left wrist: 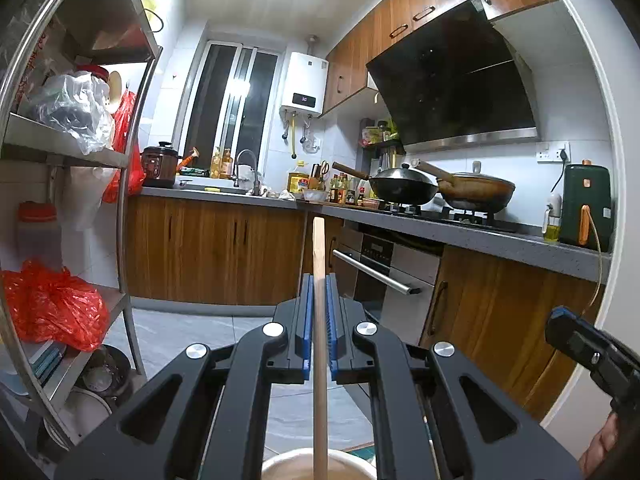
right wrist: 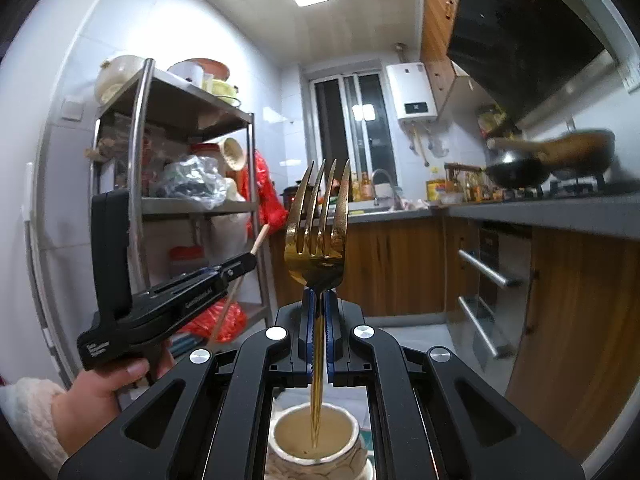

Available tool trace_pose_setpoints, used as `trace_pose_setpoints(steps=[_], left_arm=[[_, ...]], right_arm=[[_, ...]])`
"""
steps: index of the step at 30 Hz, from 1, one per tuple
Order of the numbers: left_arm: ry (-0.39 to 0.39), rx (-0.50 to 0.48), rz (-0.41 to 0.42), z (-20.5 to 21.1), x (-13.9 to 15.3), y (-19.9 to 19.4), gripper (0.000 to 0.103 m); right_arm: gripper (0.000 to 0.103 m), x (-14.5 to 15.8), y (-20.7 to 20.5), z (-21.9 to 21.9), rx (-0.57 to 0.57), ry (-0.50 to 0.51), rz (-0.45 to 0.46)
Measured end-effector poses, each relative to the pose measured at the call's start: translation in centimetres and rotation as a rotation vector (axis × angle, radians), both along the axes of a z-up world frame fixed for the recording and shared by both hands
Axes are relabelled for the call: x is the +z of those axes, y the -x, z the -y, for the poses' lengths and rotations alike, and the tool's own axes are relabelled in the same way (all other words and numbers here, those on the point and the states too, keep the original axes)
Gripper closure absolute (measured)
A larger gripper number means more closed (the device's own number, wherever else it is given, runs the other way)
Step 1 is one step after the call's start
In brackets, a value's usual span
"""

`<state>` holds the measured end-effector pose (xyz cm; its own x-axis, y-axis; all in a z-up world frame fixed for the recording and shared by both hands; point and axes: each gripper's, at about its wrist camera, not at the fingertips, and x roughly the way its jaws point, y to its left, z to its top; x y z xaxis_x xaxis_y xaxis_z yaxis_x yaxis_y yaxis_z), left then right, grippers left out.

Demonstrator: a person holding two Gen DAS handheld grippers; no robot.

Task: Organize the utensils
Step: 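Lift the chopstick over the large cup with left while right carries fork over small cup, then lower the chopstick into the large cup and open left while right releases fork into small cup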

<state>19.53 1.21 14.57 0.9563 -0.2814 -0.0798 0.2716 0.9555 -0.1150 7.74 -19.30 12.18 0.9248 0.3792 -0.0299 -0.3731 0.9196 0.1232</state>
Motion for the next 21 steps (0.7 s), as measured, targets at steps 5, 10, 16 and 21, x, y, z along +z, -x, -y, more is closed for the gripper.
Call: trace_pose_setpoints(steps=[5, 10, 16, 21], left_arm=[[0.039, -0.006, 0.011, -0.5, -0.2, -0.2, 0.097], [0.027, -0.007, 0.035, -0.3, 0.5, 0.0, 0.097], [0.024, -0.004, -0.015, -0.9, -1.7, 1.5, 0.097], [-0.025, 0.034, -0.077, -1.3, -4.0, 3.8, 0.097]], right_arm=[[0.098, -1.1, -1.3, 0.1, 0.004, -0.013, -0.033], [0.098, -1.9, -1.7, -0.5, 0.015, 0.020, -0.056], [0.098, -3.5, -2.7, -0.8, 0.018, 0.050, -0.117], [0.098, -4.6, -3.4, -0.6, 0.029, 0.044, -0.171]])
